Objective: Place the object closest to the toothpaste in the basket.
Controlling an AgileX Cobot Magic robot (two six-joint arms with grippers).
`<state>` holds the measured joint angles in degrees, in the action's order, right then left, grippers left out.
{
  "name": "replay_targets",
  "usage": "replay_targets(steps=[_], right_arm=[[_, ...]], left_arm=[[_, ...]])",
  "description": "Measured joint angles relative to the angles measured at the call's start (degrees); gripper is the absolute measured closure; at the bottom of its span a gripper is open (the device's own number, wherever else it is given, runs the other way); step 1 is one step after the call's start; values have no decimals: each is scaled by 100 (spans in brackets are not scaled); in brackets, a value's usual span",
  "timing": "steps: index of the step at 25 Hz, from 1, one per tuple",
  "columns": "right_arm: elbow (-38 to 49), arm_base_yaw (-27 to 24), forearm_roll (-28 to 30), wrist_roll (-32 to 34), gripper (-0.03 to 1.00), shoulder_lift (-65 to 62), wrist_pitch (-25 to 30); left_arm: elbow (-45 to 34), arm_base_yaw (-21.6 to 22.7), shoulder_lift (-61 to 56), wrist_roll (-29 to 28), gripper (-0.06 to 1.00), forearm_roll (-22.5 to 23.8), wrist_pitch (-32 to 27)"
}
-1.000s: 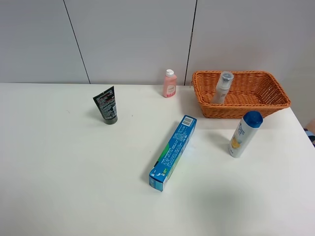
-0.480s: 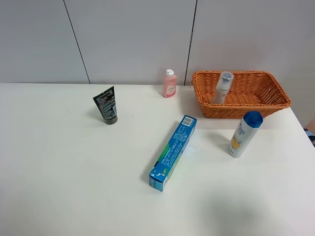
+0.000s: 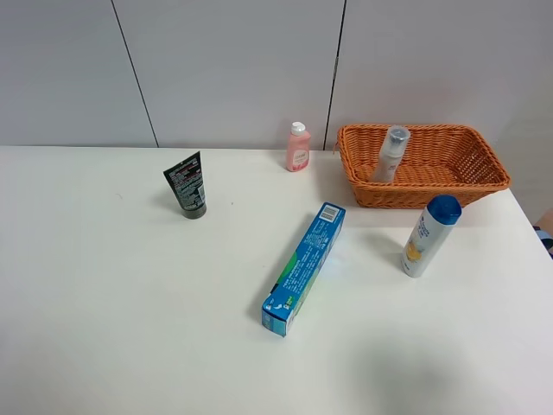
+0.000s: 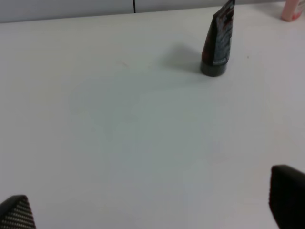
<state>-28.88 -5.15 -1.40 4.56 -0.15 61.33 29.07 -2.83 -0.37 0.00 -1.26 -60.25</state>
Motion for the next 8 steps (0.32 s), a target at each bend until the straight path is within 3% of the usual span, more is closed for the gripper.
replay_targets(steps=[8], right_arm=[[0,0,0,0,26,0,-14]], left_arm=[[0,0,0,0,-5,0,0]])
